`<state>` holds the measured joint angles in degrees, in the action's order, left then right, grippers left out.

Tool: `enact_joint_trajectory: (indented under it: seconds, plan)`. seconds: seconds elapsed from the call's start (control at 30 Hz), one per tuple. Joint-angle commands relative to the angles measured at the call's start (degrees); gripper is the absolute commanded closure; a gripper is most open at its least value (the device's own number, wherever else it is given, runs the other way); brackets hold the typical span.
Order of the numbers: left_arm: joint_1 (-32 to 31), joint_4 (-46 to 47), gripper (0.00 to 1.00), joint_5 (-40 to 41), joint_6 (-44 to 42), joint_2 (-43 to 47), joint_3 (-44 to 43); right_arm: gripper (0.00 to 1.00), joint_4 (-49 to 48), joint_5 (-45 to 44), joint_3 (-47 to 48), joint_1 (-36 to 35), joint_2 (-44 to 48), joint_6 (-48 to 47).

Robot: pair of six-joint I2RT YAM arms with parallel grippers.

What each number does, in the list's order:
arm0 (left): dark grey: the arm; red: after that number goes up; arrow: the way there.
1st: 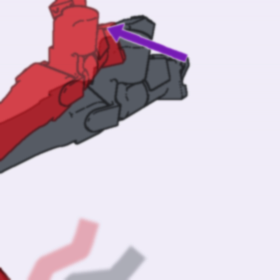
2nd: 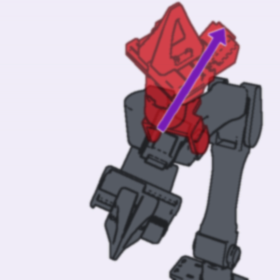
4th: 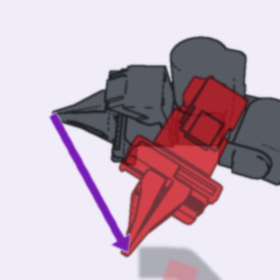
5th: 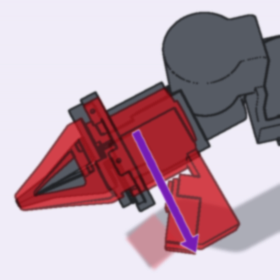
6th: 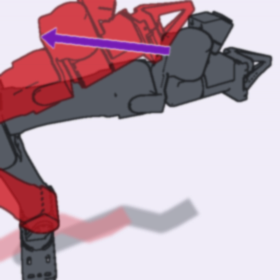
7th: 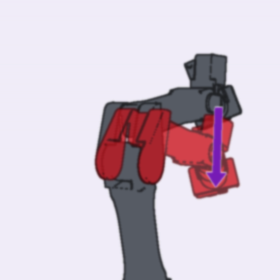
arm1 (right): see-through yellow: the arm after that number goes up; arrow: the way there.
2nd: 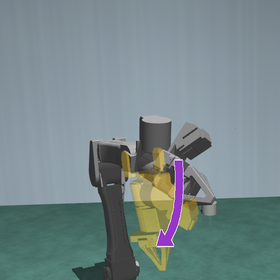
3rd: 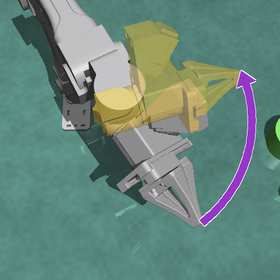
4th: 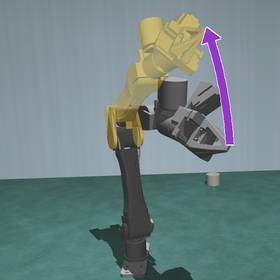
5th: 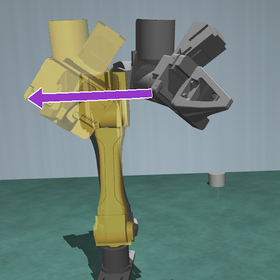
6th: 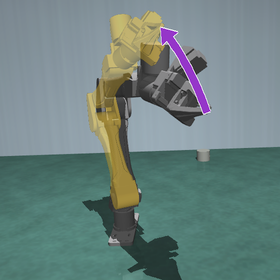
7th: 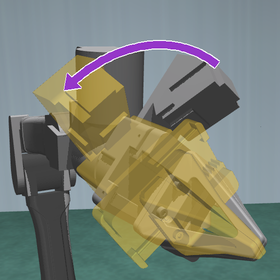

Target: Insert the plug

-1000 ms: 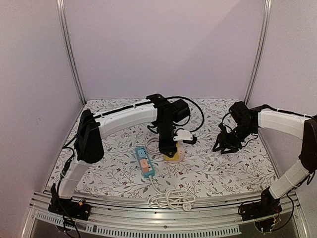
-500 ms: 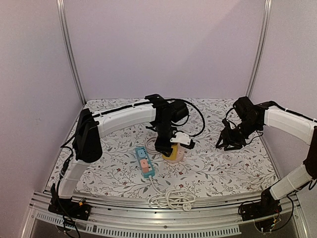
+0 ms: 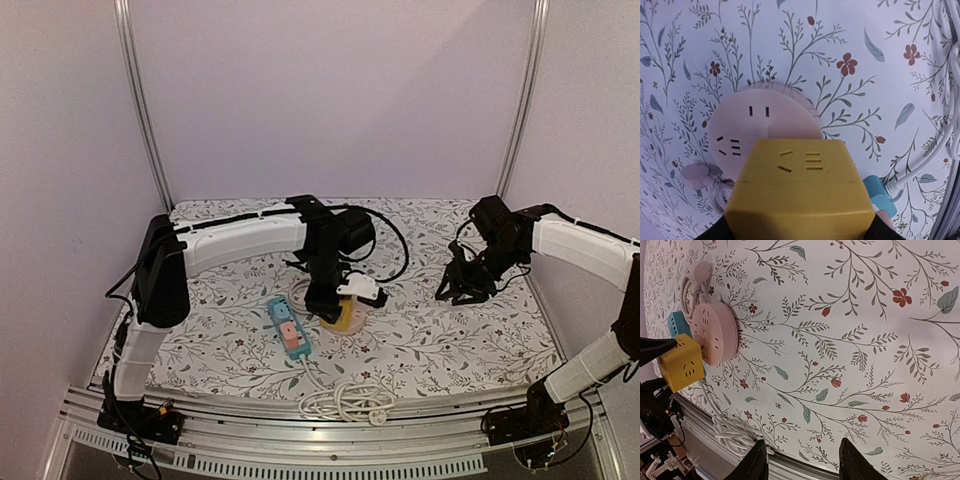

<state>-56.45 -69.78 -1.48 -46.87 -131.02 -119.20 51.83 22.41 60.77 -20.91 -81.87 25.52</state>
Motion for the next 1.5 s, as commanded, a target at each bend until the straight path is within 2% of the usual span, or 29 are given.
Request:
enact_joint_trajectory:
  seconds: [0.0,0.27,0.5,0.73,1.17,1.37,1.47]
  plan:
    - [-3.81,-10.72,1.00,-0.99,3.19,-0.67,5.93,0.53,-0.67,0.06,1.80,-0.27,-2.06,0.36]
    - [-4.97,-12.19,1.00,-2.15,3.47,3.79,9.67,0.53,-1.90,0.71,3.39,-0.27,-4.63,0.22]
    - [-3.76,-12.18,1.00,-7.23,5.33,-0.34,4.21,0.54,-1.91,0.40,2.62,-0.35,-4.55,-0.31]
    - [-3.76,-15.04,1.00,-5.89,4.61,-2.47,0.64,0.54,-1.59,-0.42,2.06,-0.35,-2.47,0.43]
    - [-3.58,-21.41,1.00,-7.40,-2.08,-5.94,-1.19,0.56,-3.63,0.69,2.13,-0.36,-5.23,10.02]
    - [-2.17,-20.58,1.00,-8.91,-3.92,-5.45,-2.59,0.56,-0.19,-1.02,4.80,-0.34,-7.82,11.27]
    - [-1.97,-18.32,1.00,-6.39,-3.52,-5.44,-2.61,0.56,0.83,-2.03,4.51,-0.44,-8.86,12.29]
